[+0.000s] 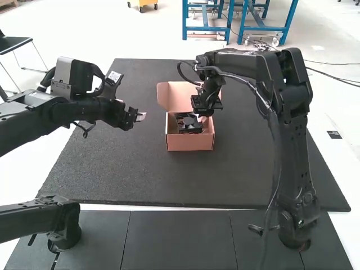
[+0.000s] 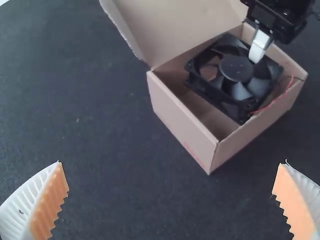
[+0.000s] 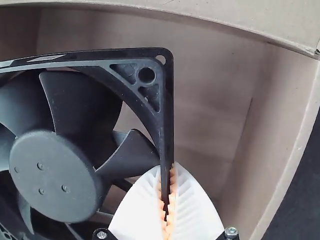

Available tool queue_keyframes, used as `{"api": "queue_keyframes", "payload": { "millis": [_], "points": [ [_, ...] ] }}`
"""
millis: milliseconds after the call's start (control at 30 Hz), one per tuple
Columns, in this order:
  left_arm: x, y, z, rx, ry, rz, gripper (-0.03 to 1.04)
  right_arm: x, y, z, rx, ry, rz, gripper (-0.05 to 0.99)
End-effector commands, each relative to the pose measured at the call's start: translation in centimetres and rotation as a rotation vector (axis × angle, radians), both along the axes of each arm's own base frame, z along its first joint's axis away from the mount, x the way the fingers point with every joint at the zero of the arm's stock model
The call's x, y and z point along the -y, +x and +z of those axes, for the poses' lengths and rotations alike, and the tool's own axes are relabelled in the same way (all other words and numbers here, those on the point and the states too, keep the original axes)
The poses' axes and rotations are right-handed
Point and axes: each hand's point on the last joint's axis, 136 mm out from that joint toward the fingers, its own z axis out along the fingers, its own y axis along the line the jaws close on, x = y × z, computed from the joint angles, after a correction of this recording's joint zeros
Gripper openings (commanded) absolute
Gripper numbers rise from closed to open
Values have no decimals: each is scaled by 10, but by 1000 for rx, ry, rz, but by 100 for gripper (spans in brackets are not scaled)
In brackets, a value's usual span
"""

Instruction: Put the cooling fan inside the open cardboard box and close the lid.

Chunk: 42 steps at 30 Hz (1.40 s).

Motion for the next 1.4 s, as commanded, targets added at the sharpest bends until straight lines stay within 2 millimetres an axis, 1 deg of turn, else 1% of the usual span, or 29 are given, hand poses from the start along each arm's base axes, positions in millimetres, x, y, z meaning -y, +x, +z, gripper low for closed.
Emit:
{"api": "queue_keyframes", "payload": {
  "millis": [0, 33, 67, 167, 267, 367, 400, 433, 500, 567, 633, 733, 833, 933, 1067, 1200, 1367],
  "points": [
    [1, -3, 5, 22, -1, -12, 97, 3, 12, 8, 22, 24, -26, 12],
    [1, -3, 5, 24, -2, -12, 97, 3, 14, 8, 22, 22, -26, 23],
    [1, -3, 5, 24, -2, -12, 97, 4, 12, 7, 13, 15, -23, 29],
    [1, -2, 5, 27, -2, -11, 97, 4, 13, 11, 18, 13, -19, 36],
    [1, 0, 8, 38, -10, -6, 97, 2, 19, 20, 35, 27, -20, 36],
    [1, 3, 9, 39, -21, 7, 97, -2, 23, 31, 54, 47, -4, 46],
    [1, 5, 8, 37, -22, 12, 97, -5, 24, 38, 61, 60, 5, 55],
    [1, 6, 8, 36, -22, 16, 97, -5, 24, 44, 63, 64, 14, 58],
    [0, 10, 7, 29, -29, 32, 97, -8, 21, 49, 66, 81, 41, 62],
    [-1, 14, 7, 25, -26, 47, 97, -8, 18, 66, 102, 91, 84, 65],
    [-2, 18, 6, 18, -17, 58, 97, -3, 13, 83, 134, 82, 131, 65],
    [-3, 27, 5, 9, -3, 77, 97, 3, 8, 104, 185, 78, 210, 68],
    [-3, 39, 10, 19, 6, 102, 97, 6, 7, 118, 234, 80, 247, 68],
    [-4, 51, 14, 26, 2, 135, 97, 10, 8, 132, 293, 96, 245, 68],
    [-2, 65, 19, 27, -14, 165, 97, 28, 14, 148, 403, 125, 206, 67],
    [-3, 76, 17, 21, -17, 197, 97, 41, 12, 153, 491, 131, 180, 67],
    [-3, 87, 11, 5, -23, 236, 97, 51, 9, 157, 613, 135, 154, 67]
  ]
}}
